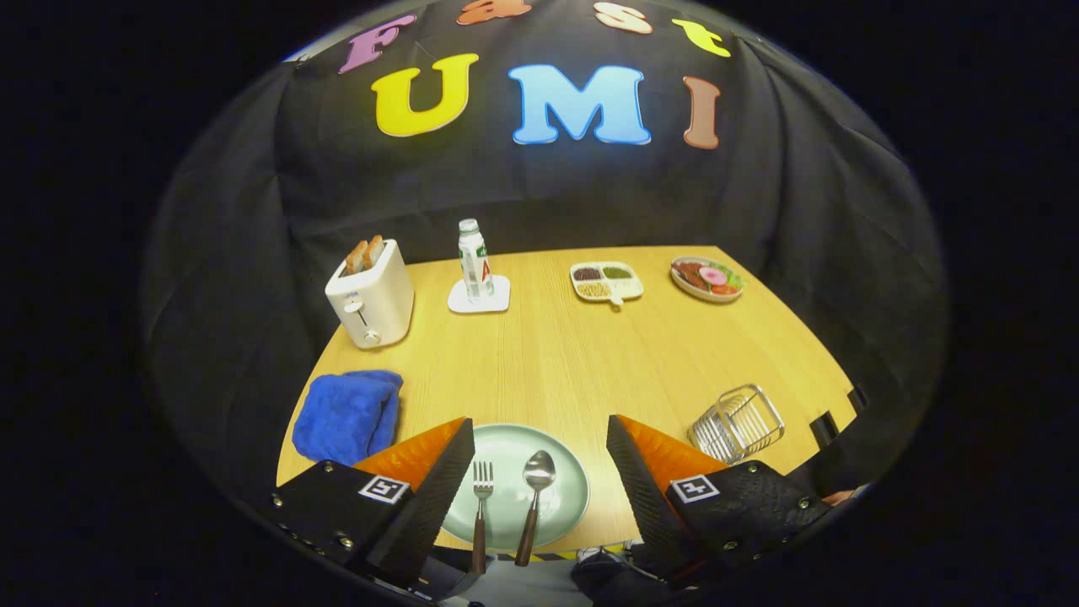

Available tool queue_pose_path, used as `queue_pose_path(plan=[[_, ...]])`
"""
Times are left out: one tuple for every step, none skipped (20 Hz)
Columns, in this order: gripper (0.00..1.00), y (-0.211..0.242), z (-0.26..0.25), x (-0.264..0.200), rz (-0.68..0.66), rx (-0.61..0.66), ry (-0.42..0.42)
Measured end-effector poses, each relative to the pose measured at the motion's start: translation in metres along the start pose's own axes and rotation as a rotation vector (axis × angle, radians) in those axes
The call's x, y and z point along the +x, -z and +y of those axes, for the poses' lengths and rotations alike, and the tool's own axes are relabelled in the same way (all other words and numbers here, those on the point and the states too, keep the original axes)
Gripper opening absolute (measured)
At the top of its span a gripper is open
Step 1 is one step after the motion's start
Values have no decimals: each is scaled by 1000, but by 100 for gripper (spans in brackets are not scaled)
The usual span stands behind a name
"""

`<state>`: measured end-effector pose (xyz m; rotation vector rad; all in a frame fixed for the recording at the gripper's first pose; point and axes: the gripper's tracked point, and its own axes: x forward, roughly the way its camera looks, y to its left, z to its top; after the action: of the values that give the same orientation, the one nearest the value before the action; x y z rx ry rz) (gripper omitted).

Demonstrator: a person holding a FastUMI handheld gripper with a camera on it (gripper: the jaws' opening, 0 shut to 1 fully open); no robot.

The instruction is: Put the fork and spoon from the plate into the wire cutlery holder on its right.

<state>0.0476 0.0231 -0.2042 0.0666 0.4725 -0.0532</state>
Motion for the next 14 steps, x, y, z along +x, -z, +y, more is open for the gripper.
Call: queue_pose_path(plan=[[97, 12, 0, 5, 32, 5, 4], [97, 24, 0, 10, 67, 6, 8], [97, 36, 3, 16, 102, 3, 2], [97, 47, 6, 21, 134, -4, -4], [97, 57, 7, 26, 159, -12, -7], [97, 66, 9, 31, 185, -18, -12], [97, 75, 12, 35, 207, -19, -18], [97, 81, 16, 39, 224, -16, -23], [97, 89, 18, 43, 247, -17, -25], [97, 96, 20, 46, 270, -19, -23], [97, 103, 21, 49, 290, -23, -21], [97, 109, 21, 52, 308, -27, -18], [97, 116, 23, 55, 328, -30, -20], [97, 122, 24, 57, 345, -28, -25]])
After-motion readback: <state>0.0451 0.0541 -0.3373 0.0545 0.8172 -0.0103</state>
